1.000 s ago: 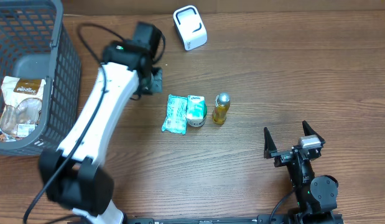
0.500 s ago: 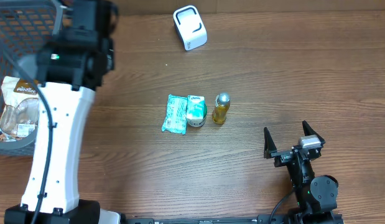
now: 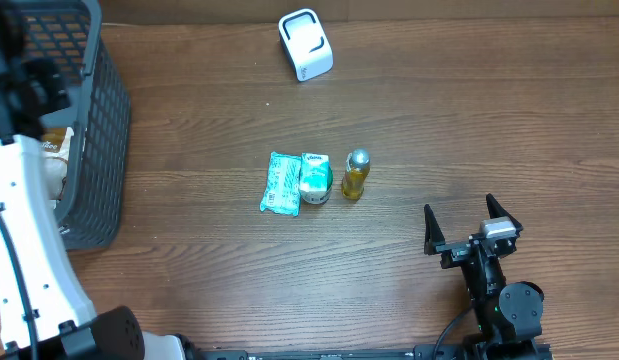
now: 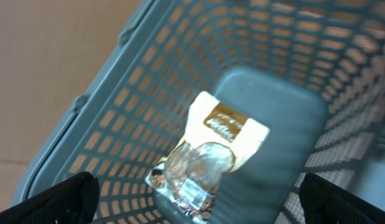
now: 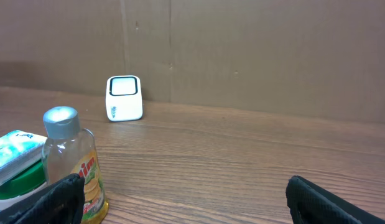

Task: Scan the item barcode
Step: 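Move the left gripper back over the grey basket, then grasp the clear-and-brown snack bag in the basket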

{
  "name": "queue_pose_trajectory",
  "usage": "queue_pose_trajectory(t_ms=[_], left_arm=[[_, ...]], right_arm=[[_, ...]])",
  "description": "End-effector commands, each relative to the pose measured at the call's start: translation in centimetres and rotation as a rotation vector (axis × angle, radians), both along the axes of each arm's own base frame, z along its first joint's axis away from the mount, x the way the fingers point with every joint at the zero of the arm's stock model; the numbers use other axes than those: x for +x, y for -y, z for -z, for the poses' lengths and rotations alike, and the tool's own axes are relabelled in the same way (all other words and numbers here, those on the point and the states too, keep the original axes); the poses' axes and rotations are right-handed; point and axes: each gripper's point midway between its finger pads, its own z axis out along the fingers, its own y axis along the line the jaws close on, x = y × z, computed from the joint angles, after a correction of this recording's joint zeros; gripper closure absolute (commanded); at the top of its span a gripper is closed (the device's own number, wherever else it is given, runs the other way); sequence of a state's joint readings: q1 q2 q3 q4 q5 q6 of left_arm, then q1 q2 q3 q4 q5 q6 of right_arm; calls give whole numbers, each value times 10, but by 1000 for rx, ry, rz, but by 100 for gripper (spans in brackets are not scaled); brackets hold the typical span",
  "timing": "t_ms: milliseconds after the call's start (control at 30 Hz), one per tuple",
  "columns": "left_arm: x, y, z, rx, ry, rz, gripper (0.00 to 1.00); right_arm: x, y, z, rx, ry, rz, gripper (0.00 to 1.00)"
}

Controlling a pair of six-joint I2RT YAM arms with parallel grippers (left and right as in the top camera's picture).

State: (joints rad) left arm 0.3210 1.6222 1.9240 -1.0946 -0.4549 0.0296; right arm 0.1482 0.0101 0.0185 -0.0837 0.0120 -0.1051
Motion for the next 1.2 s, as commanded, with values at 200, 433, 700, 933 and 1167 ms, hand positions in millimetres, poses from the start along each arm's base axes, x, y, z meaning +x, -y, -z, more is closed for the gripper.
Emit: queue_pose_trajectory(t_ms=[200,433,700,933,1167], left_arm=[[-11,-61,90,-186,-160,-65,1],[-9,-74,163,-275,-318,-93,5],[-7,-76,227,-343,-462,-91,23],[-10,-76,264,-380,-548,-91,27],[-20,-80,290,-378,-626,-136,30]], right_arm=[[1,2,3,-5,-1,12,0],[1,2,3,-5,-1,12,0],[1,2,3,-5,-1,12,0],[1,2,3,-5,-1,12,0],[1,2,3,-5,-1,12,0]])
